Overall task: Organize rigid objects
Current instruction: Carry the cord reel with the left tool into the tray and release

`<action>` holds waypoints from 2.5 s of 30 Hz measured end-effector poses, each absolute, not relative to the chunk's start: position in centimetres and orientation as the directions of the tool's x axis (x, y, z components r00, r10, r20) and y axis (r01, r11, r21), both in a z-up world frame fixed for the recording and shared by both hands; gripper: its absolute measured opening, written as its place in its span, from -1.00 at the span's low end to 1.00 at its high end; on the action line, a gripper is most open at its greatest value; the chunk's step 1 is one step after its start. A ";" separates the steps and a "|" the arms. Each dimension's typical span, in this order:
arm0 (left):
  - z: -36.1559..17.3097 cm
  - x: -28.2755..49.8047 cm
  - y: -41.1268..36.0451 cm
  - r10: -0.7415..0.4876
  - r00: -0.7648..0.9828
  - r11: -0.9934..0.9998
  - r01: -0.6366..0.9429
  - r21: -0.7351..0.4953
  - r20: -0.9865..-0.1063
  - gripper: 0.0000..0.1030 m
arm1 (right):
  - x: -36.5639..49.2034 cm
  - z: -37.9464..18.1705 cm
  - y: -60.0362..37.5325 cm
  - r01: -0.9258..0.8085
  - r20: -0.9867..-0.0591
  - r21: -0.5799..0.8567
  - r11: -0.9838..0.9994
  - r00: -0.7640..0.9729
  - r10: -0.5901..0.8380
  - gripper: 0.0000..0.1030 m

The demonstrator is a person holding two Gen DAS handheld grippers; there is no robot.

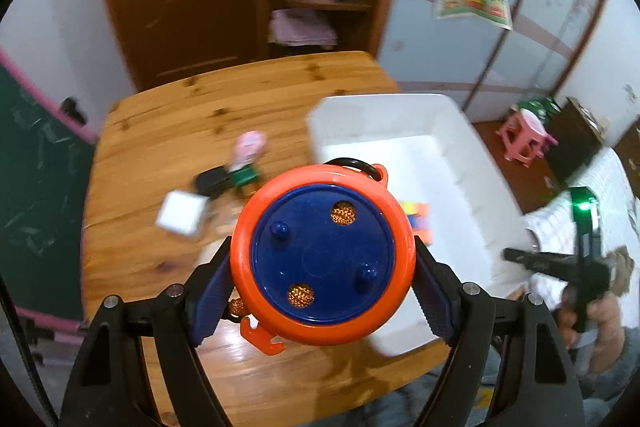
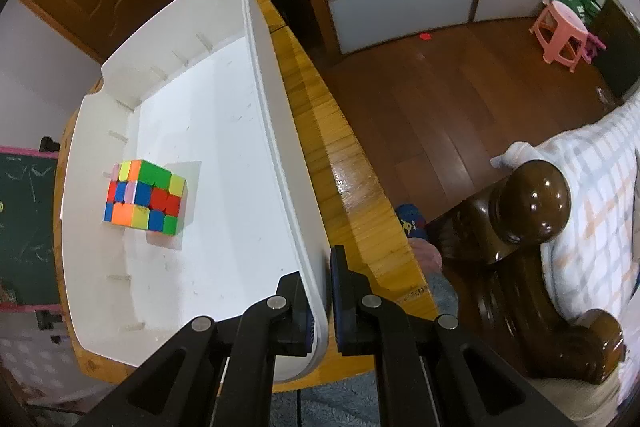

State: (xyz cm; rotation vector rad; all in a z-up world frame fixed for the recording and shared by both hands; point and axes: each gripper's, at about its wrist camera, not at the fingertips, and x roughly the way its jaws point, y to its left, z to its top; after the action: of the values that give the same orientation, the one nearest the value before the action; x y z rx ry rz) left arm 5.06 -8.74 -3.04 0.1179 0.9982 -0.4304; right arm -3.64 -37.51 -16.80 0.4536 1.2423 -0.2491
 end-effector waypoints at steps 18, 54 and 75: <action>-10.3 12.1 -24.3 -0.271 0.336 0.900 0.420 -0.114 -0.902 0.61 | -3.8 -16.9 -37.3 0.368 -0.945 0.220 0.904 0.309 0.104 -0.84; -12.0 11.6 -25.1 -0.200 0.322 0.940 0.331 -0.088 -0.925 0.98 | -3.6 -17.0 -37.8 0.383 -0.940 0.259 0.887 0.311 0.140 -0.81; -3.2 6.2 -11.1 -0.170 0.543 0.951 0.310 0.009 -0.822 0.98 | -3.3 -17.7 -37.8 0.426 -0.946 0.242 0.872 0.302 0.115 -0.84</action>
State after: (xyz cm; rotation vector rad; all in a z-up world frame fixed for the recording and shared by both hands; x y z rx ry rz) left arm 6.16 -11.11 -3.15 0.1599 0.9557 -0.2862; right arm -3.33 -37.84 -17.67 0.5033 1.2615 -0.2185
